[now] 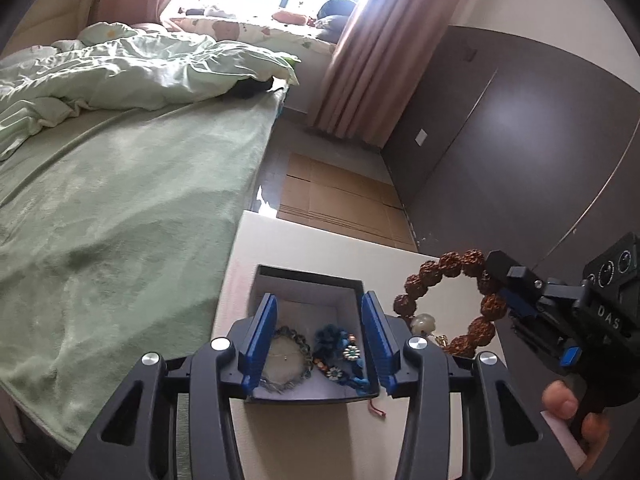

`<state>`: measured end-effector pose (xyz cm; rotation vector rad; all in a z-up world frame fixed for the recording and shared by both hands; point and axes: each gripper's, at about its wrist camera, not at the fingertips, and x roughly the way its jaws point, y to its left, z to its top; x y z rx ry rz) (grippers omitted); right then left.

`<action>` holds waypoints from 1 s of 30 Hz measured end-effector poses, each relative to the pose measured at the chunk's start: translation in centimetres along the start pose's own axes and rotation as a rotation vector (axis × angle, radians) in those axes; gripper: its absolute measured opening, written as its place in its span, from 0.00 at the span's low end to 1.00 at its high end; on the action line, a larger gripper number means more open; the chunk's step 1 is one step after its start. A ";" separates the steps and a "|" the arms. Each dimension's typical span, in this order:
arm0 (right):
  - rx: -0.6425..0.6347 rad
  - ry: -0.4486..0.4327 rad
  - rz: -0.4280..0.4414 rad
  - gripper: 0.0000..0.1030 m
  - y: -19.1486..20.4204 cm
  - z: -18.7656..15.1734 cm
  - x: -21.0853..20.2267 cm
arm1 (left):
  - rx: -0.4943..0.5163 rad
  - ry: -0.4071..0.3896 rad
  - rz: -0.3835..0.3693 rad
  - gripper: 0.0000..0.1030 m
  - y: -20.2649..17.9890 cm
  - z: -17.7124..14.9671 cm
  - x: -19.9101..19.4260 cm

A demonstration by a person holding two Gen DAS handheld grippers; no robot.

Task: Organize jewelry
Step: 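Lower both held bracelets into the black box and open both tools, then grasp the red string bracelet beside the pile with the left tool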

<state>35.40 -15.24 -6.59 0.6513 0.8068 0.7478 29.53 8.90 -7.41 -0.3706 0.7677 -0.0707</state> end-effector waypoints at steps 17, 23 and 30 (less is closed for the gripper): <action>0.043 0.198 -0.141 0.54 0.5 -3.3 9.0 | -0.046 -0.041 0.054 0.41 3.9 0.0 -3.5; 0.050 0.127 -0.167 0.72 -0.4 -2.1 6.4 | -0.029 -0.038 0.051 0.41 3.4 -0.3 -3.7; 0.035 0.107 -0.213 0.72 -2.1 -1.3 2.5 | -0.020 -0.033 0.033 0.41 1.9 -0.5 -2.9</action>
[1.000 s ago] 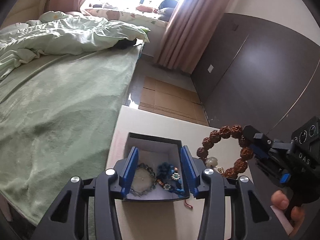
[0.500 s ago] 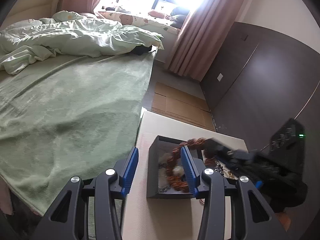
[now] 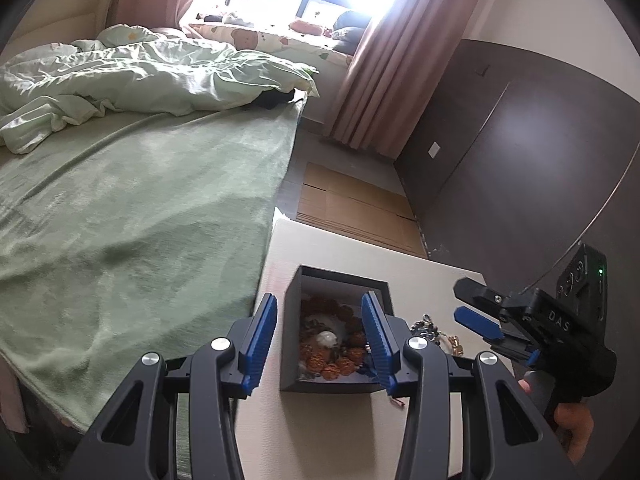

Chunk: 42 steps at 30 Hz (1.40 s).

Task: Organize jewelry
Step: 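Grasp the red string bracelet beside the pile with the left tool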

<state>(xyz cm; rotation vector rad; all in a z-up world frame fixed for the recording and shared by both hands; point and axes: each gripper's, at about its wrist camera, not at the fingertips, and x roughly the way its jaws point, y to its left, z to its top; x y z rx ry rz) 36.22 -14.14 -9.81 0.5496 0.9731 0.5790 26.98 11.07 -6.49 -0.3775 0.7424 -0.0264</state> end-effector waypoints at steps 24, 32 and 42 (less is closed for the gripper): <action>0.040 0.011 -0.158 0.72 -8.6 0.4 -6.3 | 0.229 0.115 -0.128 0.40 -12.1 -4.7 5.5; 0.047 0.029 -0.216 0.72 -10.2 0.5 -6.6 | 0.292 0.189 -0.102 0.30 -13.9 -6.5 8.5; 0.063 0.028 -0.213 0.72 -10.9 0.7 -6.9 | 0.387 0.234 0.018 0.29 -14.6 -9.0 12.7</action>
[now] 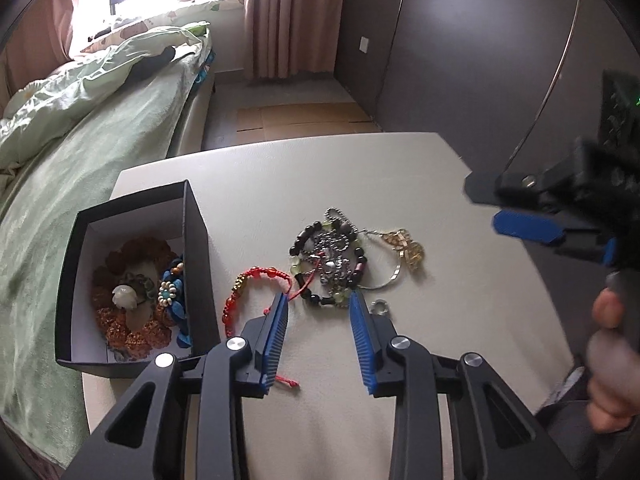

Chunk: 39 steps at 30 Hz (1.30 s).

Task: Organize jewelry
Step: 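Grasp the red string bracelet beside the pile with the left tool, then carry the red bracelet to the box with the left tool while the right grasps the silver ring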

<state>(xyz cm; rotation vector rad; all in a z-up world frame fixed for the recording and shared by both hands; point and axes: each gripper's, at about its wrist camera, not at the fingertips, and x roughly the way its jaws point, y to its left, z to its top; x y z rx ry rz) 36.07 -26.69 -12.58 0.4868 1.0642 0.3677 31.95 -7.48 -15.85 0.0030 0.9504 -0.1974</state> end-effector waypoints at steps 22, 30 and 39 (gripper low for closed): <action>-0.019 0.004 -0.006 0.71 0.2 0.0 0.1 | 0.260 0.103 0.274 0.28 -2.1 -0.1 4.3; -0.013 -0.014 0.016 0.71 -0.1 0.1 -0.6 | 0.381 0.273 0.213 0.26 -1.6 1.9 5.8; -0.007 -0.020 0.032 0.72 -0.7 0.4 -1.3 | 0.380 0.384 0.090 0.01 -0.5 3.5 6.8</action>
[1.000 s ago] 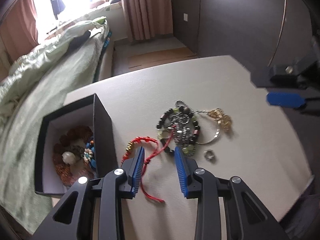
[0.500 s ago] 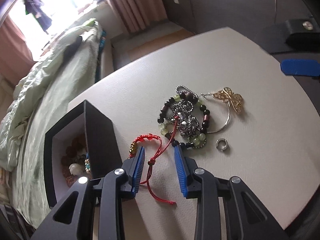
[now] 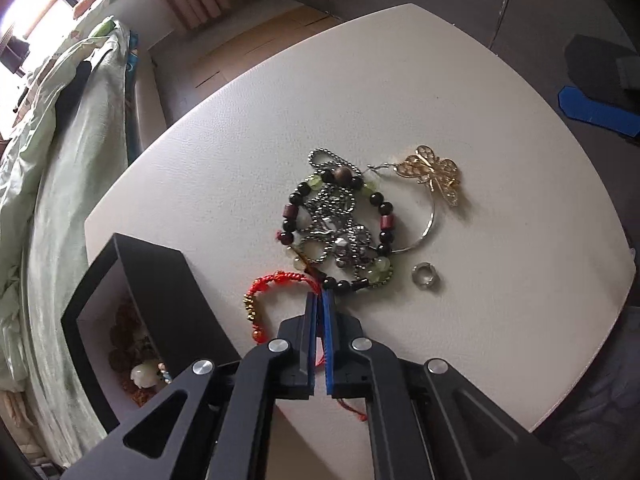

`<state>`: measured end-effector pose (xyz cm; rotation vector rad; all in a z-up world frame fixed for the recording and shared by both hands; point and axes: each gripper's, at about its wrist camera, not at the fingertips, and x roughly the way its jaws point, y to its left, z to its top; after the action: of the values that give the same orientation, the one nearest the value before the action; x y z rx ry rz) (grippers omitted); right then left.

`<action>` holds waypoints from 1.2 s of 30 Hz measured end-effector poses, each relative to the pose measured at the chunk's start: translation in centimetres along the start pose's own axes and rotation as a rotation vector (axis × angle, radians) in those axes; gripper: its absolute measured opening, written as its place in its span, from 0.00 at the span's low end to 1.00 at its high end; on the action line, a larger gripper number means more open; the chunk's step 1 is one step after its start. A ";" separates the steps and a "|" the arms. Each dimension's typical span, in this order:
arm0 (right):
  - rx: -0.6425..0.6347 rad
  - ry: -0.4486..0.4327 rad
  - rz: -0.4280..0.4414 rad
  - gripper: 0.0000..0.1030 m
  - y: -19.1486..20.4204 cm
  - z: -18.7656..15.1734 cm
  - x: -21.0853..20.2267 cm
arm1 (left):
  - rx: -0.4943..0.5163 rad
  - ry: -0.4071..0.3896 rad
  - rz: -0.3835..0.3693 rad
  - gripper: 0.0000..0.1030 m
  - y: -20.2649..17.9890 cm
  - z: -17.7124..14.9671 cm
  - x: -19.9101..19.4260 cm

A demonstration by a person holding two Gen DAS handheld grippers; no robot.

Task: Organize jewelry
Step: 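Carry the red bracelet to the box with the left tool while the right grasps the silver ring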

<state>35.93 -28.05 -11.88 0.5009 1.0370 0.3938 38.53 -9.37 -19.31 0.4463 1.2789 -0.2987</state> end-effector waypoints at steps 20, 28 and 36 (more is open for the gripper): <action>-0.253 0.216 -0.075 0.32 4.1 -3.3 5.3 | -0.253 -0.272 -0.092 0.00 4.5 -3.6 -9.5; -0.312 0.280 -0.174 0.25 6.2 -4.5 8.0 | -0.317 -0.355 -0.132 0.00 6.2 -6.4 -12.3; -0.363 0.296 -0.300 0.25 7.1 -5.0 9.9 | -0.370 -0.419 -0.157 0.00 8.6 -8.4 -14.2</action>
<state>35.46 -15.92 -17.03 -0.0429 1.2713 0.3840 31.48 1.76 -6.19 -0.0359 0.9300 -0.2628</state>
